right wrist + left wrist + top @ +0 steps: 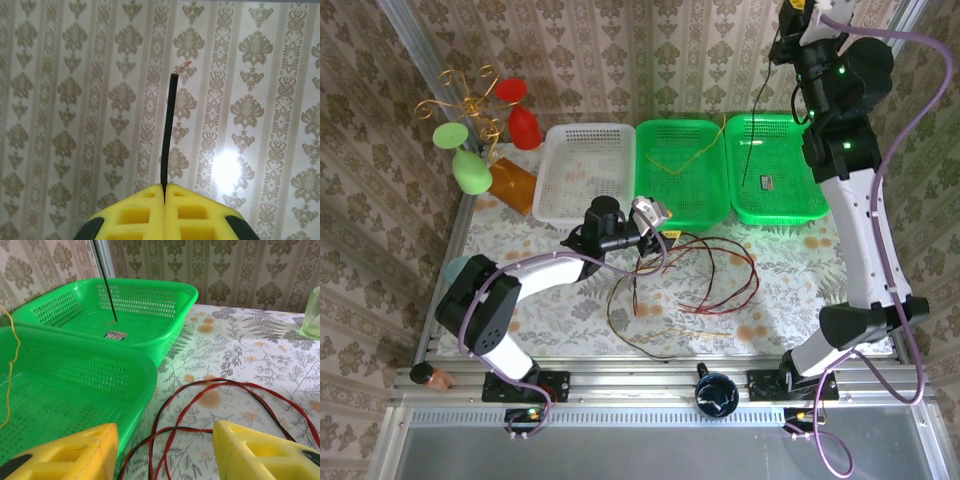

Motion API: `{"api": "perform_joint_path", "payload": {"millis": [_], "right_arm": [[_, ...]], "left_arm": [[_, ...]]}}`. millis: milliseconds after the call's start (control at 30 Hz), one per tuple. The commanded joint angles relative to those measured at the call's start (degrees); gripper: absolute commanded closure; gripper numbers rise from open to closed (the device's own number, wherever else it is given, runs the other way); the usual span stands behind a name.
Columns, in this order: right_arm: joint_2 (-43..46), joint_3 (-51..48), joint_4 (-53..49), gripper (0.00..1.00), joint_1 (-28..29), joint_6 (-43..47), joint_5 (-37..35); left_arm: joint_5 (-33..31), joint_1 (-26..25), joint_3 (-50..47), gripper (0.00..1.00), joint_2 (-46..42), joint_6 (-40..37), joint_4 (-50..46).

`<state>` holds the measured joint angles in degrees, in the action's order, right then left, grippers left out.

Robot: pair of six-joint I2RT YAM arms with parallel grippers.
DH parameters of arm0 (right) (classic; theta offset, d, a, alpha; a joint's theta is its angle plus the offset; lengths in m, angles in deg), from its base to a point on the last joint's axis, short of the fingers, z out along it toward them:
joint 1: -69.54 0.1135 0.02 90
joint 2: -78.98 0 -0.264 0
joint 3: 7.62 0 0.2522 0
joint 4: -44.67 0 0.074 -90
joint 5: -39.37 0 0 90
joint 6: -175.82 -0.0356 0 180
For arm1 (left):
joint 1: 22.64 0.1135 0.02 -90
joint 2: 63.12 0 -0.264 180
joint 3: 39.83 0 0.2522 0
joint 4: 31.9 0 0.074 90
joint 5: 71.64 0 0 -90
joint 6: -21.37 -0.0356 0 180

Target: Untangle the cables

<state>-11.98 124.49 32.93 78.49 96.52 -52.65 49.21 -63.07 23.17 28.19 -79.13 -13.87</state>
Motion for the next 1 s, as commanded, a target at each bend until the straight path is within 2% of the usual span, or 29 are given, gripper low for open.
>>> {"api": "perform_joint_path", "payload": {"millis": [0, 167, 400, 500, 600, 767, 967], "right_arm": [[-1.74, 2.04, -1.03, 1.00, -0.51, 10.70, -4.42], [-5.01, -7.63, 3.46, 1.00, -1.35, 25.04, -13.18], [-10.26, -15.60, -1.82, 1.00, -3.06, 25.14, -20.65], [-12.86, -15.36, -8.82, 1.00, -3.40, 20.72, -22.82], [-16.59, -11.35, -19.66, 1.00, -4.47, 10.84, -23.91], [-21.31, -8.90, -29.78, 1.00, -6.42, 1.66, -16.47], [-30.49, 0.58, -43.81, 1.00, -10.57, -12.49, -5.20]], "left_arm": [[-2.26, 0.28, 0.40, 0.46, -2.16, 0.25, -8.13], [-3.04, 0.60, -0.36, 0.43, -3.75, 0.30, -9.75], [-2.58, 0.78, -0.44, 0.42, -5.44, 1.00, -12.98], [-2.50, 0.78, -0.40, 0.43, -5.88, 1.63, -14.21], [-2.41, 0.67, -0.72, 0.43, -6.26, 2.41, -14.10], [-2.32, 0.68, -0.73, 0.42, -6.93, 2.81, -15.24], [-3.11, 0.52, -0.98, 0.42, -8.31, 4.03, -16.69]]}}
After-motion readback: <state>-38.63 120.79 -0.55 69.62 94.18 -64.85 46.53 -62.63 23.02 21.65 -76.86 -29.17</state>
